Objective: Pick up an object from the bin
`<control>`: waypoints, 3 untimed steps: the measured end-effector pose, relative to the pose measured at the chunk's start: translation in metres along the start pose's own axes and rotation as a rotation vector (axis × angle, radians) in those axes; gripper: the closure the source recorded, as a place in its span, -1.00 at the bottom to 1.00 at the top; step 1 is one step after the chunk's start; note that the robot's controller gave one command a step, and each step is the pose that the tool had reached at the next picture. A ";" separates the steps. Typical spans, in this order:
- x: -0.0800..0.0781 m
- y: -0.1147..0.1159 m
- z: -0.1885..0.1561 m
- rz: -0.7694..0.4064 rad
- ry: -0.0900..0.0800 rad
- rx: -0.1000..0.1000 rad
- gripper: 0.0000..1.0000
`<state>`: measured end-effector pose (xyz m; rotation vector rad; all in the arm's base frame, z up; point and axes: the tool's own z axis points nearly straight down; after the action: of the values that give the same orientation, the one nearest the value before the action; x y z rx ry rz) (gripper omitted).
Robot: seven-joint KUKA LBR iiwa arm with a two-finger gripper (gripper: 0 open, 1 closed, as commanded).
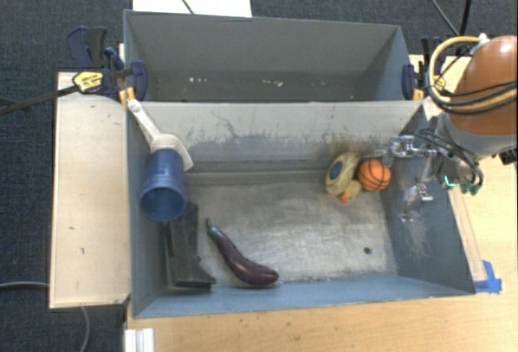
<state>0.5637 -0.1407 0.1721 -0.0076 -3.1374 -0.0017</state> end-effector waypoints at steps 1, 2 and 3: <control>-0.002 0.001 -0.005 -0.004 -0.008 0.002 -1.00; -0.022 0.025 0.040 -0.005 -0.011 0.002 -1.00; -0.024 0.061 0.057 -0.057 -0.002 0.001 -1.00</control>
Offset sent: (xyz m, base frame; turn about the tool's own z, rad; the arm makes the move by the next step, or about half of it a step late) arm 0.0246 0.0329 -0.0544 -0.0059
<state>0.5876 -0.0799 0.1146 0.0811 -3.1388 -0.0010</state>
